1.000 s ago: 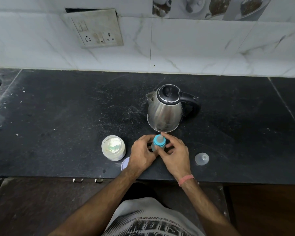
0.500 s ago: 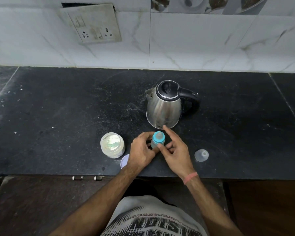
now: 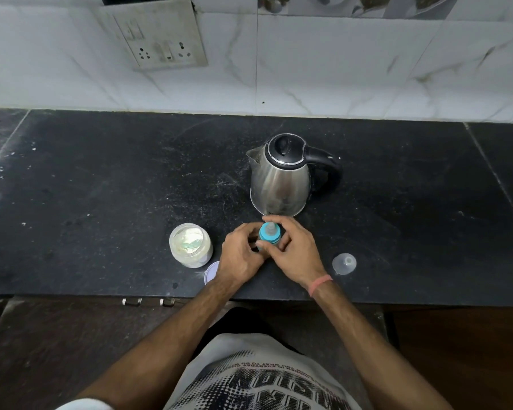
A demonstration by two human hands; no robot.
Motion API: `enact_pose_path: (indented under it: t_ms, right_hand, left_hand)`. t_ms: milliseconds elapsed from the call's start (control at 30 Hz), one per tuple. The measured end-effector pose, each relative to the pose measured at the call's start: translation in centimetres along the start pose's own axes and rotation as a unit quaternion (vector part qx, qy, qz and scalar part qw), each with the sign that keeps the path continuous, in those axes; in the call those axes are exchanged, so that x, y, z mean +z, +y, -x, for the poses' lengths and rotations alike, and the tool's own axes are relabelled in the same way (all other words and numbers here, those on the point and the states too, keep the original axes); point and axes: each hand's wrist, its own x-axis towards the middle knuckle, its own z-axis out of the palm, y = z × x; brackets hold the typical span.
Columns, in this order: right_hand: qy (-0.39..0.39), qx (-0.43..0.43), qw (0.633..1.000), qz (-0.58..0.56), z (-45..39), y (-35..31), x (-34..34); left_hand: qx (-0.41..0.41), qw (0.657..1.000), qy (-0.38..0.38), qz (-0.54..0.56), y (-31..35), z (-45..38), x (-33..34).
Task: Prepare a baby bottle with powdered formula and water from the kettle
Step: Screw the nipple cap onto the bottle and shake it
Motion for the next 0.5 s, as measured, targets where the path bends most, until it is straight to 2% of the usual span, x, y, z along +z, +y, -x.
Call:
enact_pose_path:
  t_ms: [67, 100, 200, 333, 433, 500]
  right_hand:
    - [-0.079, 0.009, 0.996, -0.032, -0.1, 0.2, -1.1]
    - [-0.087, 0.02, 0.995, -0.034, -0.1, 0.3, -1.3]
    - [-0.014, 0.021, 1.0, 0.007, 0.3, 0.3, -0.4]
    - [0.085, 0.031, 0.996, 0.001, 1.3, 0.3, 1.8]
    - [0.117, 0.051, 0.992, -0.009, 1.4, 0.3, 2.6]
    - [0.102, 0.067, 0.992, -0.028, 1.2, 0.2, 2.2]
  left_hand:
    - [-0.007, 1.0, -0.008, 0.024, 0.1, 0.0, -0.1]
    - [-0.006, 1.0, -0.009, 0.027, 0.1, 0.0, -0.1]
    - [-0.006, 1.0, 0.009, 0.011, 0.3, 0.4, 0.2]
    - [-0.001, 0.999, 0.046, -0.007, 0.7, 1.0, 0.6]
    - [-0.002, 0.999, 0.045, -0.021, 1.0, 1.0, 0.5]
    - [-0.007, 0.999, 0.032, -0.021, 0.9, 0.8, 0.3]
